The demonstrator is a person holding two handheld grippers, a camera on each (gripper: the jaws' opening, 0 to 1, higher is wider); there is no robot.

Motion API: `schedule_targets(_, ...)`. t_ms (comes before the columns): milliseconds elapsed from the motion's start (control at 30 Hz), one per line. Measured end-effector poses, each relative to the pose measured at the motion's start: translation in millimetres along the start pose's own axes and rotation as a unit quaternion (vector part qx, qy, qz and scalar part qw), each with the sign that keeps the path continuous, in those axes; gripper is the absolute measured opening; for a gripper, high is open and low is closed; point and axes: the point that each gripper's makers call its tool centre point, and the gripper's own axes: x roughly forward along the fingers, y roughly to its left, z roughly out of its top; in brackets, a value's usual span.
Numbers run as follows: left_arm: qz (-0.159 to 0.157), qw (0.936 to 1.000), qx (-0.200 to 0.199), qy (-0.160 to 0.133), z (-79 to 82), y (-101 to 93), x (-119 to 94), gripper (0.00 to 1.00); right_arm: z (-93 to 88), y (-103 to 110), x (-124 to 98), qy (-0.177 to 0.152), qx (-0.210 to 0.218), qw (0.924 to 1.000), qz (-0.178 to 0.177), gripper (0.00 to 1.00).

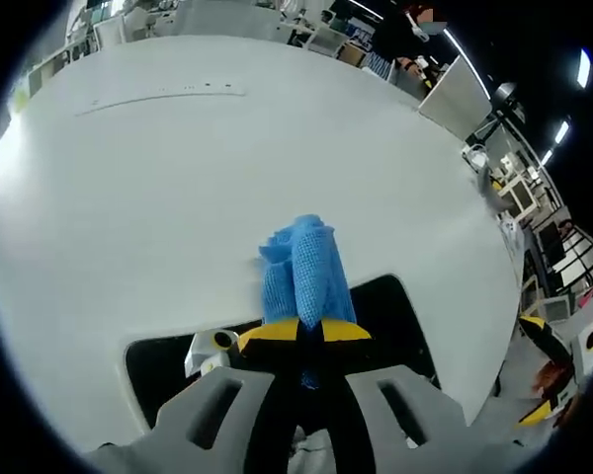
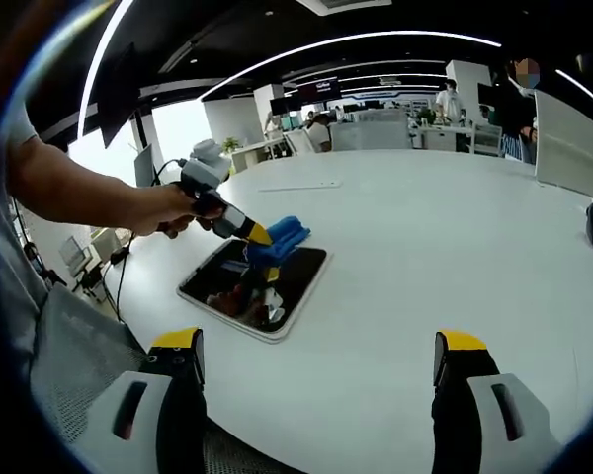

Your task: Wipe the mirror surface with the cleaning cloth until all visible marks leave the cleaned area.

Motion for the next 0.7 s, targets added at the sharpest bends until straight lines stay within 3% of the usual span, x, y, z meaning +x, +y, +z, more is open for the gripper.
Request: schedule_targets(700,0.005,1.0000,0.008,0.000,0.6,5.1,-1.0,0.02,-0.7,0.2,-0.1,0.001,-0.004,1.0000,0.000,0.95)
